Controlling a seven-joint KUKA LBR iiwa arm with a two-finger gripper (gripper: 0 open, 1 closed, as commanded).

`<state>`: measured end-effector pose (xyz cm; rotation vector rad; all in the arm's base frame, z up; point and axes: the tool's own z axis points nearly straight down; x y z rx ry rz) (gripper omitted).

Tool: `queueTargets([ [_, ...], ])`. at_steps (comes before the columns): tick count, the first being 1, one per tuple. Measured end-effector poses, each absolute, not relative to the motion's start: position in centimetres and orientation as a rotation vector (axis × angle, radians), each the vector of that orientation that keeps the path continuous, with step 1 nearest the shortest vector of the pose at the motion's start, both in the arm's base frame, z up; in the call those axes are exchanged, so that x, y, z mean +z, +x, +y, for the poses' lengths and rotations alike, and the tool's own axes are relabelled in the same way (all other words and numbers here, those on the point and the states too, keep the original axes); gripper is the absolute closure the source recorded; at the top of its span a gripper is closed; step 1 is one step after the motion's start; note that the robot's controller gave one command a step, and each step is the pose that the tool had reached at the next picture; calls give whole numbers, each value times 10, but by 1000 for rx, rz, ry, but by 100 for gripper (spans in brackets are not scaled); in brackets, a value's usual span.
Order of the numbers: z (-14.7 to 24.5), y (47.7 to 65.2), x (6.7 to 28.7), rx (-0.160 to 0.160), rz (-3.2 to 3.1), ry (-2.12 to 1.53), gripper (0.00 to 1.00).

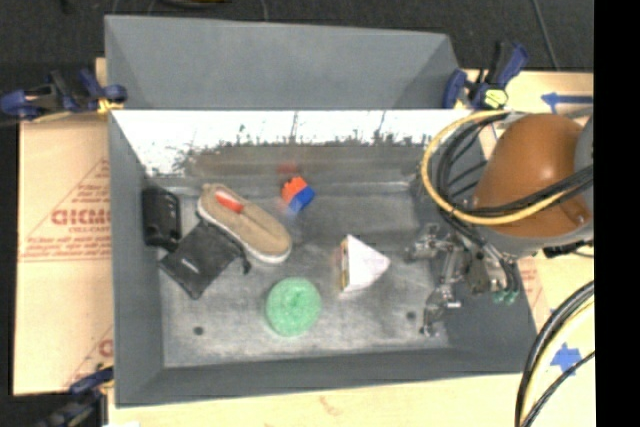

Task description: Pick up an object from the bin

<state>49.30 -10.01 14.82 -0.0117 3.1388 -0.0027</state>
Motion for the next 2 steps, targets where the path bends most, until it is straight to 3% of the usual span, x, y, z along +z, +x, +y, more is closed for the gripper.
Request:
queueTargets([
  [1, -100, 493, 148, -3, 3139, -13, 0],
  [2, -74, 507, 113, -2, 3131, 119, 0],
])
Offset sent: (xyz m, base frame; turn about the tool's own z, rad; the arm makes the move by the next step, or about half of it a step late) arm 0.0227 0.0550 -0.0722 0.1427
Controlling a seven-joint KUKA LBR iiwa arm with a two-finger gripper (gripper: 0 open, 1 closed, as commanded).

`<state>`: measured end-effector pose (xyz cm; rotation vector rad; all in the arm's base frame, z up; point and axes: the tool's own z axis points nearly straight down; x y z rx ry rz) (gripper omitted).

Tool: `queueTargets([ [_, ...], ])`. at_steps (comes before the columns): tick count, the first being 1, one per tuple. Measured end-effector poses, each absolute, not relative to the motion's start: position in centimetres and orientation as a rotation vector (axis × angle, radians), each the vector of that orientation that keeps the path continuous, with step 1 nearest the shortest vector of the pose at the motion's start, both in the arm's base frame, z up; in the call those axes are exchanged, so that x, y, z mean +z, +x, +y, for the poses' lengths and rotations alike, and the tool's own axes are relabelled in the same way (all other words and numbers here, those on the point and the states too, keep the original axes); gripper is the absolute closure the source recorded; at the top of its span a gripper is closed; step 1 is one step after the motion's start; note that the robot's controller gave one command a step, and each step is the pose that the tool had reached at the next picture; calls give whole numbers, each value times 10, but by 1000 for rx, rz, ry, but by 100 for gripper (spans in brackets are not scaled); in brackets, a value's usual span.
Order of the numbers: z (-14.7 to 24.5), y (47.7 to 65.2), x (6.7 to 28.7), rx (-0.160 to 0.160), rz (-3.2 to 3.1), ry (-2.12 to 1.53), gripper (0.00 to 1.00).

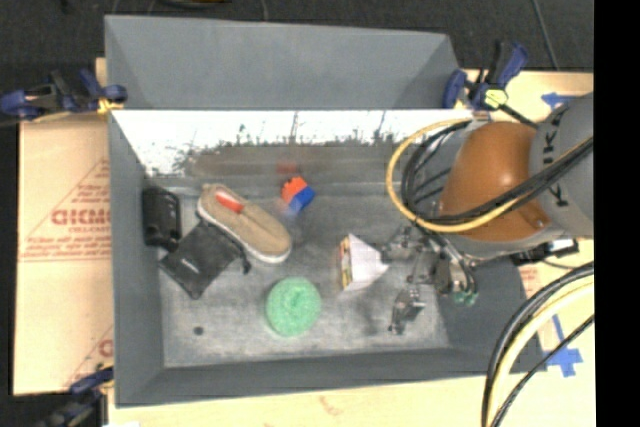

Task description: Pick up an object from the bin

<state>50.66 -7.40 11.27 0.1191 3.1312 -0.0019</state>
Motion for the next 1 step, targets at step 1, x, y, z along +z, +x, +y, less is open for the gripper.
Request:
queueTargets([
  [1, -76, 545, 95, -11, 3067, 90, 100],
])
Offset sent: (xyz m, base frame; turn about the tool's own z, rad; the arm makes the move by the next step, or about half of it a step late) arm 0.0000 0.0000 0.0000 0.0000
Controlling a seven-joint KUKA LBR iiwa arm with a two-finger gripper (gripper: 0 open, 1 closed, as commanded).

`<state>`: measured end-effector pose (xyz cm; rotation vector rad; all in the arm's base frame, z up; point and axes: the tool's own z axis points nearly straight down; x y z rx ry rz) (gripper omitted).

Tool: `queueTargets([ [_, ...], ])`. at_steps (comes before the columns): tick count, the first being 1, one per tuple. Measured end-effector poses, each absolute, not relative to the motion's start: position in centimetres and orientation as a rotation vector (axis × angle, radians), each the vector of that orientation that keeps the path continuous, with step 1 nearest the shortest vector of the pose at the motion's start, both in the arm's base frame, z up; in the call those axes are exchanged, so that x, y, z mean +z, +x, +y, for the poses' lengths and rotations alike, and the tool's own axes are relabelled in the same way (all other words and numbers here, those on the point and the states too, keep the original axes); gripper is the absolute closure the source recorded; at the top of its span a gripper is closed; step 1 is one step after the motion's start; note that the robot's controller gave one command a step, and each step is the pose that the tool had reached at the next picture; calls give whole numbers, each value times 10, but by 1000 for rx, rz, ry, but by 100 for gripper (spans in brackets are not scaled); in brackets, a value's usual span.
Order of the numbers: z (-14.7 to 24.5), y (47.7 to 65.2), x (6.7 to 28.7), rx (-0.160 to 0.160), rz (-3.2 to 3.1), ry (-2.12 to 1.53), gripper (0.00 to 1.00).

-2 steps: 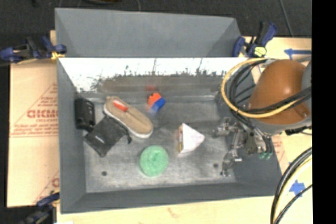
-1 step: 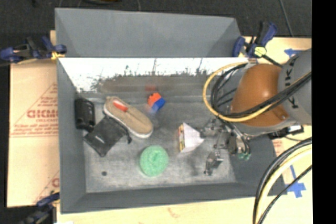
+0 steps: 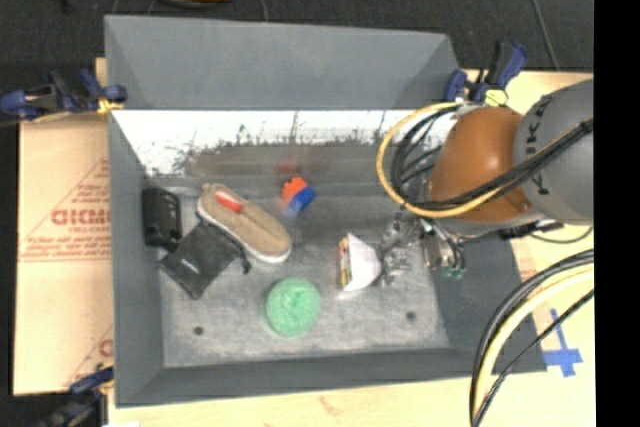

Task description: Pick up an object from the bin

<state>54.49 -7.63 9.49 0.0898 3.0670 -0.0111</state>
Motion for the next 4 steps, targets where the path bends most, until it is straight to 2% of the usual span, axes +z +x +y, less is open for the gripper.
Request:
queueTargets([
  [1, -77, 537, 85, -12, 3096, 88, 0],
  [2, -74, 526, 74, -3, 3132, 84, 0],
  [4, -27, 553, 113, -1, 3099, -439, 0],
])
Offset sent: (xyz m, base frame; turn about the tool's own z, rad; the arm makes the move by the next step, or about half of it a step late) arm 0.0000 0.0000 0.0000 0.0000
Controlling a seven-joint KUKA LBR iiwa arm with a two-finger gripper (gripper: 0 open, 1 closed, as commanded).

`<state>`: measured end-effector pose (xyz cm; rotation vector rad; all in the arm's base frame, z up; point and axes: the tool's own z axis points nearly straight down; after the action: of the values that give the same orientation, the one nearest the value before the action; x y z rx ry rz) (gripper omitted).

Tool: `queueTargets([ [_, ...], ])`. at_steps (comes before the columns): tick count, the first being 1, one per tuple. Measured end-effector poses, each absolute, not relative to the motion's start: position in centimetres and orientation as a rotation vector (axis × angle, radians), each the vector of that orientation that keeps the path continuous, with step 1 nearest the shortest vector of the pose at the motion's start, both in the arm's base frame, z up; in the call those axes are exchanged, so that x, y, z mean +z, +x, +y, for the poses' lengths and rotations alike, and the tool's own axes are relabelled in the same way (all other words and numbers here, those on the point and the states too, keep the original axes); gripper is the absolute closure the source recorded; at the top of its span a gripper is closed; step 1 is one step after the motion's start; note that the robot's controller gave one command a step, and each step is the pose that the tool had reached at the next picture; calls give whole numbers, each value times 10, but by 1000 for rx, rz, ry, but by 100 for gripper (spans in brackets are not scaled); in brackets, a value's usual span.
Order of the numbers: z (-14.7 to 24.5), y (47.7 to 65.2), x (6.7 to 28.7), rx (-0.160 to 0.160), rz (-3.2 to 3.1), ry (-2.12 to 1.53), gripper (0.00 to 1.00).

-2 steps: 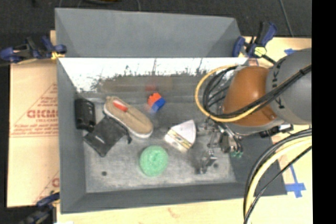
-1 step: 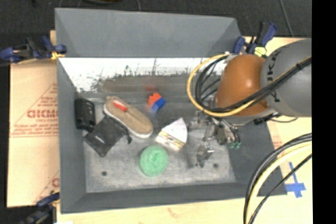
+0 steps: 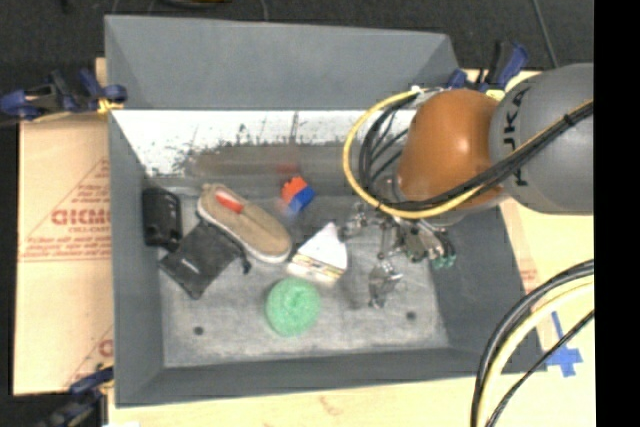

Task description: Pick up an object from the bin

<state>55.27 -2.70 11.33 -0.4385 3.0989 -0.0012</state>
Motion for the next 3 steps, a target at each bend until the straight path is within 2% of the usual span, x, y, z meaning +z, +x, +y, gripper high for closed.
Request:
queueTargets([
  [1, -27, 594, 97, -8, 2995, -908, 0],
  [2, -26, 585, 88, 2, 3017, -861, 100],
  [3, -26, 585, 88, 2, 3018, -859, 0],
])
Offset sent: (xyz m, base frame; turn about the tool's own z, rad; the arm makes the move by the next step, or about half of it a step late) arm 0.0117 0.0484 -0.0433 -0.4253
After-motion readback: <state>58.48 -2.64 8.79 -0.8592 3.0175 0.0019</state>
